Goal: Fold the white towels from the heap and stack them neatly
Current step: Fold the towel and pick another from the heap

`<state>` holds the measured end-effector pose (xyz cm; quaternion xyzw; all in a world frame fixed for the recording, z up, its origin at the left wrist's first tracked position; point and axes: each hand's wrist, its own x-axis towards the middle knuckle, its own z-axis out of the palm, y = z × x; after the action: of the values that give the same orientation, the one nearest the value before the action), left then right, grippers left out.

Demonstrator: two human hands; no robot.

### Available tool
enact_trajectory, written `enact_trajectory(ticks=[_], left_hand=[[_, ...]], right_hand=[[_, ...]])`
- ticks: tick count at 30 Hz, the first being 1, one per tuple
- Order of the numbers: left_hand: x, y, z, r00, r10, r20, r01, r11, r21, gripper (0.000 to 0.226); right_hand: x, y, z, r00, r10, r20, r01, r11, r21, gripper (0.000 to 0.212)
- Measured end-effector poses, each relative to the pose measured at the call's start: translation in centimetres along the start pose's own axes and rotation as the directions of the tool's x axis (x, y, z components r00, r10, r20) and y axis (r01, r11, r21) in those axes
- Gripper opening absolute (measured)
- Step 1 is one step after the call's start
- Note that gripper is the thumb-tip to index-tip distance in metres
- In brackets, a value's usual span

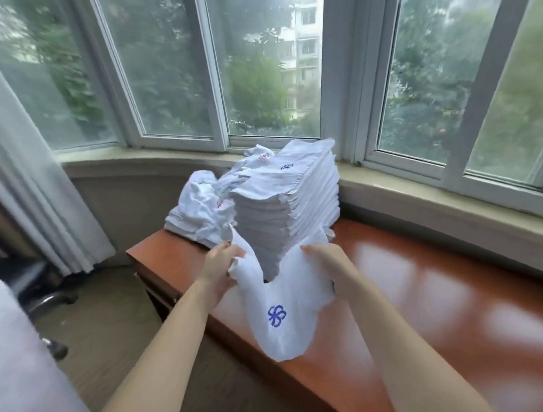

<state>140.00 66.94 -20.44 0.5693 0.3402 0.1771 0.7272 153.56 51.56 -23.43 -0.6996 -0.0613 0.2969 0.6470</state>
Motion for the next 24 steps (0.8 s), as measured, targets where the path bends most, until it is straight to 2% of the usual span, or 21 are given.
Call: enact_trajectory(ticks=[2,6,10,12,16,21,24], left_hand=[[2.1,1.4,-3.3,1.000,0.007,0.019,-0.007,1.000,-0.007,0.016],[6.1,3.4,-8.6,0.998,0.008,0.069,0.001,0.992,-0.130,0.011],[10.3,4.6,-12.5,1.000,-0.007,0.026,0.010,0.992,-0.124,0.012],[12.0,5.3,-13.7,1.000,0.009,0.003,-0.009,0.995,-0.099,0.013],[14.8,6.4,-14.8,0.998,-0.005,-0.069,-0.003,0.994,-0.108,0.024],[19.0,7.1,-14.6,0.993,-0.057,-0.101,0.058,0.998,0.000,0.025],[21.9,7.7,-15.8,0.995,-0.087,-0.054,0.090,0.994,0.059,0.029]], right_hand=[[1.1,-1.2,4.7,0.998,-0.041,0.043,0.042,0.998,-0.037,0.027],[3.4,-3.0,12.1,0.994,-0.058,0.097,0.065,0.996,-0.068,0.004],[6.4,-4.7,18.2,0.981,-0.053,0.188,0.063,0.997,-0.047,0.008],[8.3,-5.2,20.6,0.965,-0.056,0.256,0.070,0.996,-0.049,0.020],[12.0,-5.9,23.4,0.955,-0.008,0.298,0.029,0.997,-0.065,0.039],[16.1,-6.4,25.5,0.937,0.061,0.343,-0.035,0.996,-0.082,0.015],[18.9,-5.7,27.4,0.935,0.042,0.352,-0.021,0.998,-0.064,0.035]])
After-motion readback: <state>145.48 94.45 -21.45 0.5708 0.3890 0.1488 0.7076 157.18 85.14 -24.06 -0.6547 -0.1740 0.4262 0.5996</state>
